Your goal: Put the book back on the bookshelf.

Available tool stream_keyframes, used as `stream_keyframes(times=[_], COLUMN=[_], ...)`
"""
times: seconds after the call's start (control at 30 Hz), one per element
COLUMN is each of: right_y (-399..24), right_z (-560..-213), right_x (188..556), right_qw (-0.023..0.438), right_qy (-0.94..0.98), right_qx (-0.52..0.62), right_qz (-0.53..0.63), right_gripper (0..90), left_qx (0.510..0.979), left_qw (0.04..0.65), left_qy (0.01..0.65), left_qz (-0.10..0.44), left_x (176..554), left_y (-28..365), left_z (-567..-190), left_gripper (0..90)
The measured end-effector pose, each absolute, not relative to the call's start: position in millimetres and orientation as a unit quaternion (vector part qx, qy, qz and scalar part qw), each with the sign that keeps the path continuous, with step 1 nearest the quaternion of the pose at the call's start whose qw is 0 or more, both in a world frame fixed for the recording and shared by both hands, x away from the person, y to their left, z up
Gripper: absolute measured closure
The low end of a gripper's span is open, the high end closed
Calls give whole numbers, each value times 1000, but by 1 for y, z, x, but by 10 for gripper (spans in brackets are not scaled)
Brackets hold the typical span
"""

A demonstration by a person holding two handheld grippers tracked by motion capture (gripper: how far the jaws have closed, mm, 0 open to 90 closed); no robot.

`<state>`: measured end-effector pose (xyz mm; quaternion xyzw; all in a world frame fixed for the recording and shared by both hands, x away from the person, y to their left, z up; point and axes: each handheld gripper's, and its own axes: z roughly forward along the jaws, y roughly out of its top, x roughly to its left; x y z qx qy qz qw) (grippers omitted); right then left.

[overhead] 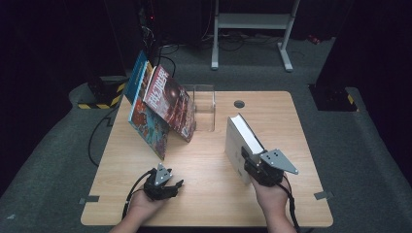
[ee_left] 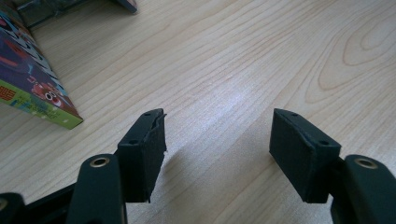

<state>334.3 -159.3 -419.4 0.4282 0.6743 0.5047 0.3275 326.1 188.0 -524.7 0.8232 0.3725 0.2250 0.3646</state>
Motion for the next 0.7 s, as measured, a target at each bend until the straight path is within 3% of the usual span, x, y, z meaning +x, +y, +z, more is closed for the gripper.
stream_keyframes(times=[0.7], right_y=[-157], right_z=[-419], right_x=[336], right_qw=[324], right_qy=[665], right_qx=[441], right_qz=[509], right_gripper=[505], left_qx=[824], left_qw=[365], left_qy=[370], left_qz=[223], left_x=[326], left_y=[189], left_z=[-525], left_gripper=[364])
